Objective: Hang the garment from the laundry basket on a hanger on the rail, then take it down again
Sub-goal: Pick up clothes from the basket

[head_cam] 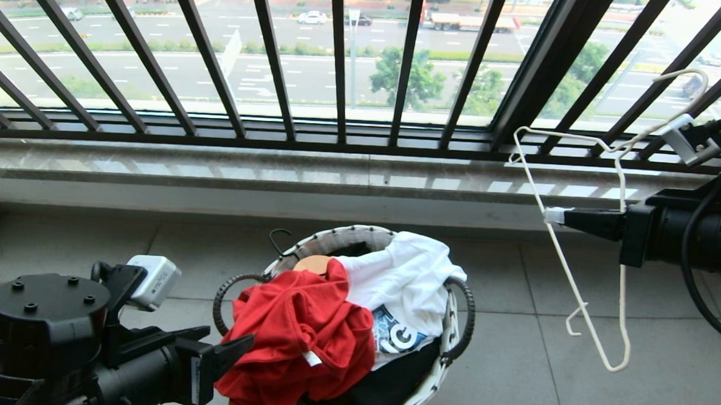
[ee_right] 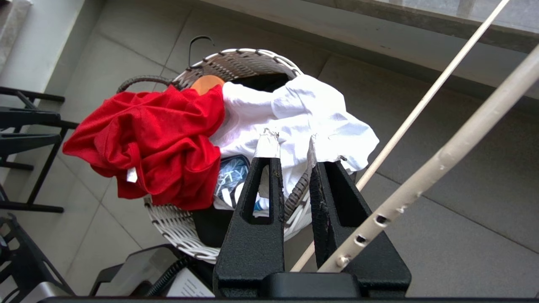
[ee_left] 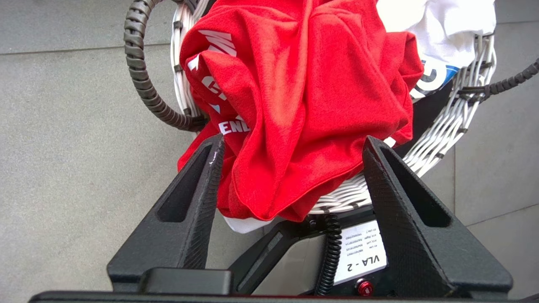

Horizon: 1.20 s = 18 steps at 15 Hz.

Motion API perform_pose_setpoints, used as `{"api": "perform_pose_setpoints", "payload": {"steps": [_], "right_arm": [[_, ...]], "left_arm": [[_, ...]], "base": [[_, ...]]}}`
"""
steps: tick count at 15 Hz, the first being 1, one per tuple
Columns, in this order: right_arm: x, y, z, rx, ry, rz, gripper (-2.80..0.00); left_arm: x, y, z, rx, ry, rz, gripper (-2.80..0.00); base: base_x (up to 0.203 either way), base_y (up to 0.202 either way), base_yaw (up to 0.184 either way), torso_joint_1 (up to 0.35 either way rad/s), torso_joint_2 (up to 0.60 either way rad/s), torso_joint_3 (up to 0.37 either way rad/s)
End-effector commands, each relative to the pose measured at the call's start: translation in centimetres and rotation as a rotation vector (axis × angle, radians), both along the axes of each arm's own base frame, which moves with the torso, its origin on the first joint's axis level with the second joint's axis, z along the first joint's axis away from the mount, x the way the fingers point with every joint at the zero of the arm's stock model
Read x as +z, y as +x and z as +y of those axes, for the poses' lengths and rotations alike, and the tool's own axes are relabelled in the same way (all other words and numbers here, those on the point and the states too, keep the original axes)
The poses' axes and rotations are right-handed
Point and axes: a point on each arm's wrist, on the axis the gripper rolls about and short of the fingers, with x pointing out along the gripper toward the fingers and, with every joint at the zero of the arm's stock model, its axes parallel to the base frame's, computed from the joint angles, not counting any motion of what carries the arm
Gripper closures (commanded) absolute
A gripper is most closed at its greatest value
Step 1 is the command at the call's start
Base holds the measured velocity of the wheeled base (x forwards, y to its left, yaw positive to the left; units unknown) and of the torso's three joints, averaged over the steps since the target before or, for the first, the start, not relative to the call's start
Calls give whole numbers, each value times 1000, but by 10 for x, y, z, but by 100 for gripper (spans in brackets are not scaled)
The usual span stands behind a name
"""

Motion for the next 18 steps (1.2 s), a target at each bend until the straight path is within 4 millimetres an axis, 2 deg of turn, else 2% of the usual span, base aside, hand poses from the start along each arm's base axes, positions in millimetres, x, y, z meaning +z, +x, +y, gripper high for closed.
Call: {"api": "perform_pose_setpoints", "payload": {"steps": [1, 4, 9, 11, 18], "right_arm": [[0, 0, 0, 4, 1, -1, 0], [0, 1, 0, 4, 1, 1, 0], [-1, 2, 0, 4, -1, 4, 0], [-2, 3, 0, 4, -1, 9, 0], [-2, 3, 0, 4, -1, 9, 0]], "left_arm": [[29, -14, 3, -62, -6, 20, -280], [46, -14, -11, -184, 24, 88, -280], [10, 25, -56, -251, 237, 236, -280], [4, 39, -70, -228, 279, 247, -280], [-1, 59, -84, -118, 339, 223, -280]], "base": [[0, 0, 0, 0, 0, 0], [0, 0, 0, 0, 0, 0], [0, 0, 0, 0, 0, 0], [0, 0, 0, 0, 0, 0], [0, 0, 0, 0, 0, 0]]}}
